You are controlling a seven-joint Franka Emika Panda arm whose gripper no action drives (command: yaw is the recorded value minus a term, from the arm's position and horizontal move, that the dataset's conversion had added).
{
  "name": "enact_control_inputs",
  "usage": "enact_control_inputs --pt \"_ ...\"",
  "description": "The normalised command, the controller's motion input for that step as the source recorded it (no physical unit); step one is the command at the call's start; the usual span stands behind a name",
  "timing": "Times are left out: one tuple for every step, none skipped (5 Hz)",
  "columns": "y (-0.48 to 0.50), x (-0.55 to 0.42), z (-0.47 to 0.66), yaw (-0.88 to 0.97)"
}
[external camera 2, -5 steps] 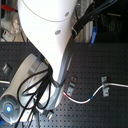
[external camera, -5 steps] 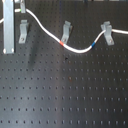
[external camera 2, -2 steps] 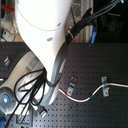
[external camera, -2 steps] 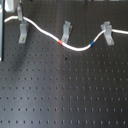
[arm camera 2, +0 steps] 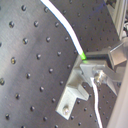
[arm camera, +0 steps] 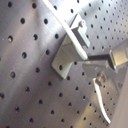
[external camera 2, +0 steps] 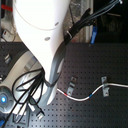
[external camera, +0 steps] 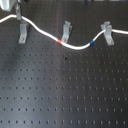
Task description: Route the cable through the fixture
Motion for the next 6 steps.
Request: enact_control_inputs --pt "0.278 -0.158 0.09 0.0" --pt "0.232 -0.121 0.15 -0.03" --pt "0.138 -0.16 0.24 -0.1" --pt "0.142 -0.16 0.3 -0.11" --pt "0.242 -0.214 0.23 -0.1" --pt "0.311 -0.192 0.14 -0.09"
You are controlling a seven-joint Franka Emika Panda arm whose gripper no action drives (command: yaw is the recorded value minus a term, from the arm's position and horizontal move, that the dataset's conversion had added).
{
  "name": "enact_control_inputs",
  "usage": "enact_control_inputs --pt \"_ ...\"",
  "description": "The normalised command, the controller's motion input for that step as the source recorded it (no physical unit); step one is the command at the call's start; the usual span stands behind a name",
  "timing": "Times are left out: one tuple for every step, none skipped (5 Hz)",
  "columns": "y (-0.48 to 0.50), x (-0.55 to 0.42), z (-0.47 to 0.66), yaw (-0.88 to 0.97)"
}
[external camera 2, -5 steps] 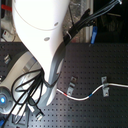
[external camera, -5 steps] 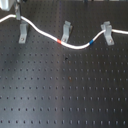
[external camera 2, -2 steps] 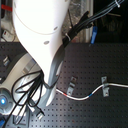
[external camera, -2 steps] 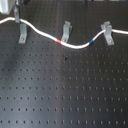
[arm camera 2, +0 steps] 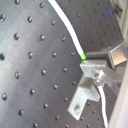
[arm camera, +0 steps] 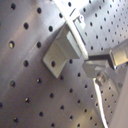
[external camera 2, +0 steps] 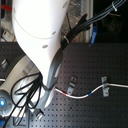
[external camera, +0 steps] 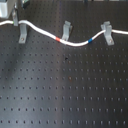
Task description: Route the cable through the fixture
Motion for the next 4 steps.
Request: enact_control_inputs --pt "0.121 -0.144 0.19 -0.08" --pt "0.026 -0.206 0.35 -0.04" --pt "0.017 -0.198 0.29 -0.01" --pt "0.005 -0.182 0.12 0.0"
